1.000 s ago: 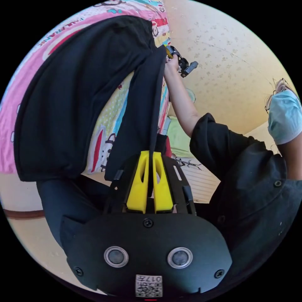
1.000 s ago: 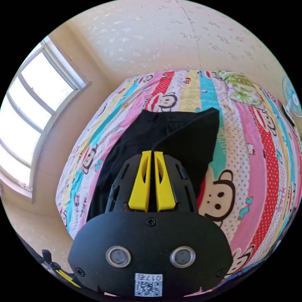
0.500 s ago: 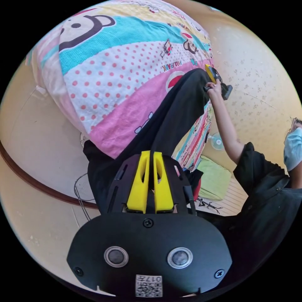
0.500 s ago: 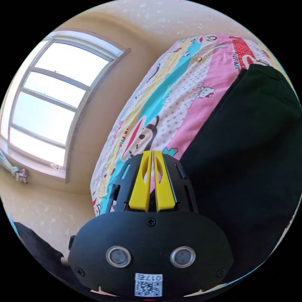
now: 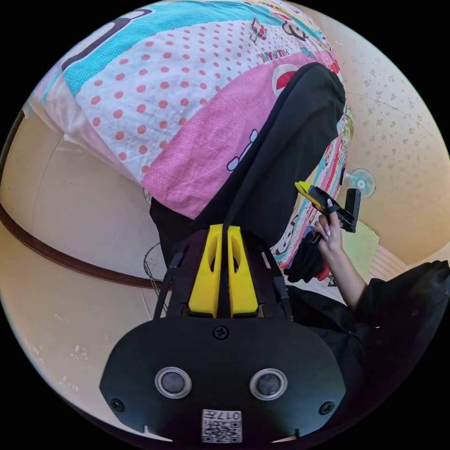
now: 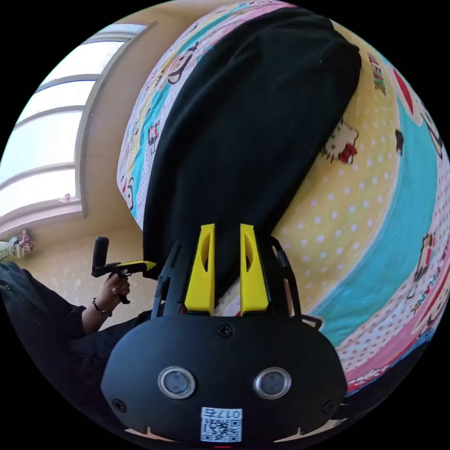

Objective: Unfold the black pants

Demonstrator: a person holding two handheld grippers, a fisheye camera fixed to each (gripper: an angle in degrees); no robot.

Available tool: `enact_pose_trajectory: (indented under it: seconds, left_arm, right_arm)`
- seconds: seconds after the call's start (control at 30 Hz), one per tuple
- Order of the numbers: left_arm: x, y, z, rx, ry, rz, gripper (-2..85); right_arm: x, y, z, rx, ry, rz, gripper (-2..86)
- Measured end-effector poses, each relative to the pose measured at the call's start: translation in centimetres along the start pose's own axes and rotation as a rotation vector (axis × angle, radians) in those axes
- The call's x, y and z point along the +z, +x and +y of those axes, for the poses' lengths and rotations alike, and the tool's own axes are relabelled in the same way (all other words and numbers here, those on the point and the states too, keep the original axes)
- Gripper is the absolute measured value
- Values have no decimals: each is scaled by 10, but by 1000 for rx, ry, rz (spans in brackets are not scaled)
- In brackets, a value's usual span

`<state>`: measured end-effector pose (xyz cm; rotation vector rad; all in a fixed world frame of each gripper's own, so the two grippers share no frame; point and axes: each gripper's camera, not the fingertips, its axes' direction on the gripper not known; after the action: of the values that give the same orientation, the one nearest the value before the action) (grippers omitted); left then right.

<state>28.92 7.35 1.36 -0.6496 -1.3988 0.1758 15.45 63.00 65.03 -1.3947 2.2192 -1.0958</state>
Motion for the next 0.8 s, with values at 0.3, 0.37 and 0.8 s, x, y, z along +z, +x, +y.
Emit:
enact_pose_trajectory:
  seconds: [0.3, 0.37, 0.8]
  left_arm:
    - [-2, -3, 28, -4, -38, -78, 55]
    - [-23, -3, 34, -16, 10, -85, 76]
    - [-15, 67, -8, 244, 141, -166, 76]
  right_arm:
    - [19, 28, 16, 48, 17, -96, 64]
    - [10, 42, 12, 53, 43, -95, 68]
    - [44, 152, -14, 54, 75, -294, 47]
